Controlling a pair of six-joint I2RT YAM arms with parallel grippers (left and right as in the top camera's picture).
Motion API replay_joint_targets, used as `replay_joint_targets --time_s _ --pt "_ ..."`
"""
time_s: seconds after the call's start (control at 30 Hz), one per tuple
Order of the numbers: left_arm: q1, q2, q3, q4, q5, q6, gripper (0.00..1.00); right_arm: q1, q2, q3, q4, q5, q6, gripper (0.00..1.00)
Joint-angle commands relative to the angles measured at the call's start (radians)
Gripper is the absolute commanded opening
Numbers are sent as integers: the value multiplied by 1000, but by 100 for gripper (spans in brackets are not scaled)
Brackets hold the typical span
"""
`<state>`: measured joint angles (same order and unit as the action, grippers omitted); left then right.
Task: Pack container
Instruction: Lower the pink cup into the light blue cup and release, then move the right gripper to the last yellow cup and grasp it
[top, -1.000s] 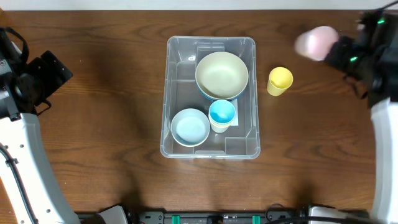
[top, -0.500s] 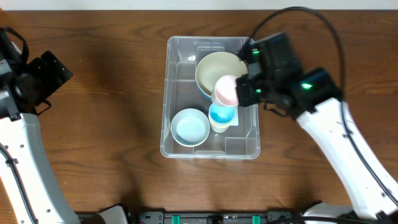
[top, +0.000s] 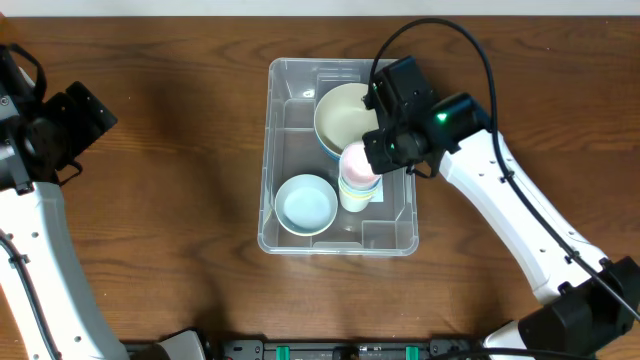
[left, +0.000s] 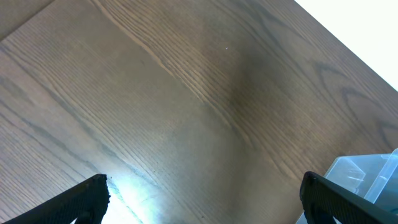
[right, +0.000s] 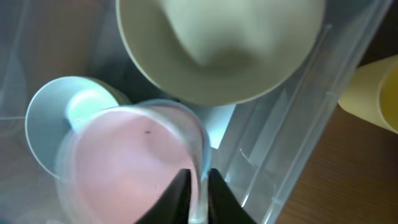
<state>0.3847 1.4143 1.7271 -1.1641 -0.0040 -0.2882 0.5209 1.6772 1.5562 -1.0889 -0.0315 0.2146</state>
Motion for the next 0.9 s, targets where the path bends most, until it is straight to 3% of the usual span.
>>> replay_joint_targets --time_s 0.0,0.1,0.2,0.3,0.63,0.87 --pt "5 5 -8 -3 -8 -2 98 10 -9 1 -3 -2 -14 37" --pt "5 5 -8 -3 -8 -2 98 4 -33 2 9 2 -14 51" --pt "5 5 -8 -3 -8 -2 98 -21 -75 2 23 48 6 71" --pt "5 5 -8 -3 -8 -2 98 -99 -132 2 31 150 73 82" --pt "5 5 -8 -3 -8 -2 98 -533 -106 1 132 72 129 82" --pt "5 5 -8 -3 -8 -2 98 -608 68 1 223 -104 84 78"
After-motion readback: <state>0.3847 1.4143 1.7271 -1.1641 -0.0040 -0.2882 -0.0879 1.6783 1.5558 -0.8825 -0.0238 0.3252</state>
